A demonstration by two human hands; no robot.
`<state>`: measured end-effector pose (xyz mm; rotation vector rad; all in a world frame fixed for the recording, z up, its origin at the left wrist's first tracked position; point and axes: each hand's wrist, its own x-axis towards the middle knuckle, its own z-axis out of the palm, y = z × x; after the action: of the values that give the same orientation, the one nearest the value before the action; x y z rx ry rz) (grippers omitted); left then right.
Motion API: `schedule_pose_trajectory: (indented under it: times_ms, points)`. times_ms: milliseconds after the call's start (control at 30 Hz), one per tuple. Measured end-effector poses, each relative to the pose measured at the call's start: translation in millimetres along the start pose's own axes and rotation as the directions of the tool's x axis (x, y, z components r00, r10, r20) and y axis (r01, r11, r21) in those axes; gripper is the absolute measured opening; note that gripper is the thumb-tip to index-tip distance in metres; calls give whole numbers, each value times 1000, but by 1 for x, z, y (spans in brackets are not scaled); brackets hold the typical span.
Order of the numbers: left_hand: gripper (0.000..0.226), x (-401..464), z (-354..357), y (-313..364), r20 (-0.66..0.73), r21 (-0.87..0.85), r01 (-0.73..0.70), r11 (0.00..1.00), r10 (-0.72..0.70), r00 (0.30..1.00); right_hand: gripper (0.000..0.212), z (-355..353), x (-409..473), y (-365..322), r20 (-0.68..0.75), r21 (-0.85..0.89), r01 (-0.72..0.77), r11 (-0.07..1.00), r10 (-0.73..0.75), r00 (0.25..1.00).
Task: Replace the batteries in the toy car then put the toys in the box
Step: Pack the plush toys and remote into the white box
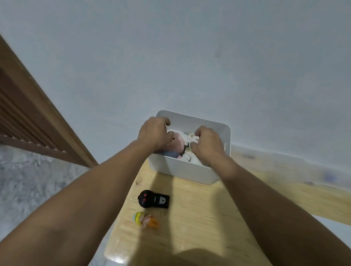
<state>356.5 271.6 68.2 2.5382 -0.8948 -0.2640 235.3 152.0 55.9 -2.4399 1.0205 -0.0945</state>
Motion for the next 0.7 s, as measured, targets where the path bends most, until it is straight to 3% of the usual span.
schedule_pose_trajectory:
  times_ms: [167, 267, 333, 433, 500, 600, 700]
  points:
    - [20, -46, -5, -24, -344, -101, -104, 989, 63, 937, 9, 7, -42, -24, -176, 73, 306, 949, -290, 941]
    - [14, -76, 4, -46, -432, -112, -91, 989, 34, 901, 4, 25, -69, -31, -238, 69, 496, 865, -469, 851]
    - [14, -97, 14, -62, -439, -104, -67, 992, 14, 898, 5, 40, -80, -32, -194, 67, 537, 841, -517, 834]
    - [20, -132, 39, -89, -404, -32, -92, 995, 71, 912, 11, 65, -88, -31, 25, 47, 454, 890, -455, 890]
    - [20, -156, 58, -102, -306, -5, -118, 993, 111, 945, 17, 83, -90, -27, 177, -21, 366, 930, -356, 917]
    - [29, -189, 78, -109, -123, 33, -195, 980, 197, 973, 27, 104, -93, -18, 346, -142, 329, 933, -265, 900]
    - [40, -209, 89, -103, 26, 86, -266, 960, 264, 964, 28, 115, -95, -7, 411, -204, 352, 913, -246, 878]
